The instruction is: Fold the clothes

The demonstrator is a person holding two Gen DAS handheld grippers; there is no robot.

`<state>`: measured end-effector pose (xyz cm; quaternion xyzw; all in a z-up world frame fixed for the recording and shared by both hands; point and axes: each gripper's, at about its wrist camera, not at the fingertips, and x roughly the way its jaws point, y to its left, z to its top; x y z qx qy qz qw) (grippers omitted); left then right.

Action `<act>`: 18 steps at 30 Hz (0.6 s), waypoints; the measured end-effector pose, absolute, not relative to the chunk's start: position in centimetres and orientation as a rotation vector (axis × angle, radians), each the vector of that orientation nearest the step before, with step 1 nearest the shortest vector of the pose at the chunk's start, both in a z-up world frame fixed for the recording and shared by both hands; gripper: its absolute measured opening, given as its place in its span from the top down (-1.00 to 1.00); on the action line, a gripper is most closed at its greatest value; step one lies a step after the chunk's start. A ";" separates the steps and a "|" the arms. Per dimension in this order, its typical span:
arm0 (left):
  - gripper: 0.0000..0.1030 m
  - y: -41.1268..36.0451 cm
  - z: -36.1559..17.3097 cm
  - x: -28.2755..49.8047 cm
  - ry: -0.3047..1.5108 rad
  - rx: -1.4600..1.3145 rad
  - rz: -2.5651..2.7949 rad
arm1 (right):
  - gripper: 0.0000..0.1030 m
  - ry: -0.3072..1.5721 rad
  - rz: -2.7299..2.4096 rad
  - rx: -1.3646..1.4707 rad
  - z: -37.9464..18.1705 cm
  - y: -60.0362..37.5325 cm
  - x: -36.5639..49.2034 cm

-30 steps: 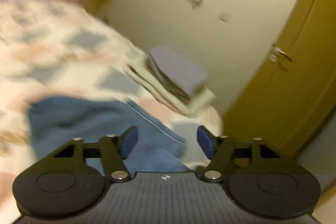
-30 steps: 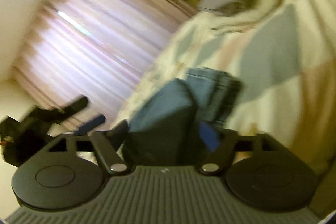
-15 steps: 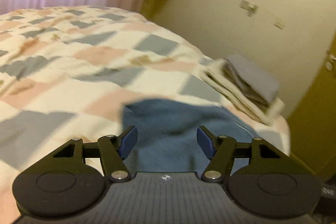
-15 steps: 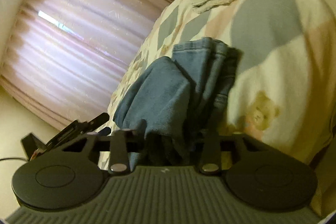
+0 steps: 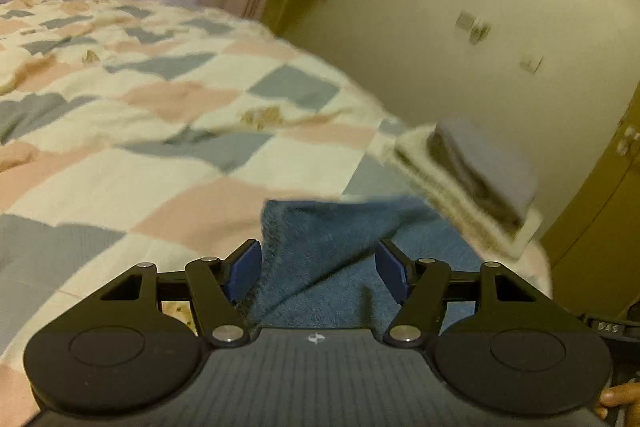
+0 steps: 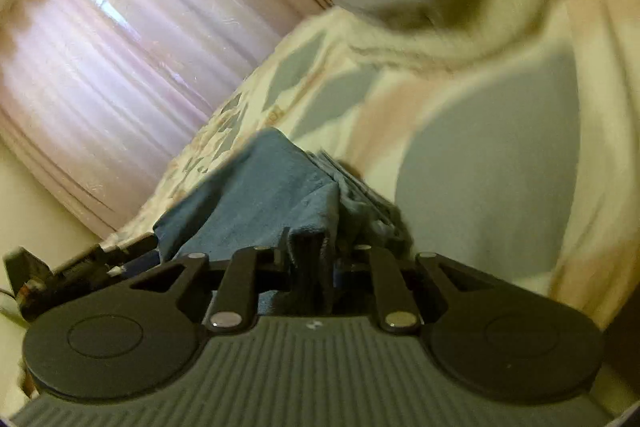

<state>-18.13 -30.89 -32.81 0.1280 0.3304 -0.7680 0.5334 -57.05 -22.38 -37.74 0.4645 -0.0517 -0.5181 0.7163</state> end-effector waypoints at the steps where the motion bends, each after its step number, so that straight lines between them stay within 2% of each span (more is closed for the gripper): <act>1: -0.16 -30.9 -33.0 -17.9 0.789 0.311 -1.830 | 0.73 -0.137 -1.148 1.039 -37.6 -22.3 -57.3; 3: -0.16 -30.3 -32.9 -16.8 0.779 0.302 -1.841 | 0.69 -0.106 -1.179 1.006 -36.7 -22.1 -56.9; 6: -0.21 -29.2 -32.5 -14.9 0.743 0.314 -1.856 | 0.44 -0.007 -1.276 0.940 -34.6 -21.7 -55.5; 7: -0.21 -29.1 -32.5 -14.4 0.748 0.317 -1.860 | 0.24 0.025 -1.344 0.872 -33.4 -21.2 -54.7; 8: -0.23 -29.2 -32.5 -14.0 0.762 0.310 -1.870 | -0.35 0.058 -1.428 0.789 -32.2 -20.4 -53.7; 9: -0.26 -29.3 -32.4 -13.7 0.779 0.297 -1.884 | -0.62 0.099 -1.532 0.684 -31.1 -19.3 -52.4; 10: -0.28 -29.6 -32.5 -13.5 0.799 0.282 -1.896 | -0.74 0.140 -1.619 0.549 -29.9 -18.4 -50.9; 12: -0.29 -30.6 -32.7 -13.8 0.833 0.261 -1.919 | -0.68 0.177 -1.618 0.401 -28.8 -17.2 -48.8; 14: -0.25 -31.8 -33.3 -14.7 0.834 0.279 -1.941 | -0.11 0.181 -1.480 0.392 -29.1 -16.9 -47.5; 15: -0.20 -32.3 -33.8 -15.4 0.822 0.302 -1.949 | -0.02 0.194 -1.431 0.401 -29.5 -16.9 -47.0; 16: 0.26 -33.0 -34.4 -16.0 0.814 0.329 -1.959 | 0.08 0.231 -1.421 0.434 -30.4 -17.4 -47.0; 17: 0.49 -33.7 -34.9 -16.3 0.813 0.348 -1.966 | 0.23 0.267 -1.410 0.468 -31.4 -17.8 -47.0; 18: 0.56 -34.3 -35.3 -16.2 0.828 0.344 -1.981 | 0.29 0.305 -1.404 0.494 -32.5 -18.2 -47.1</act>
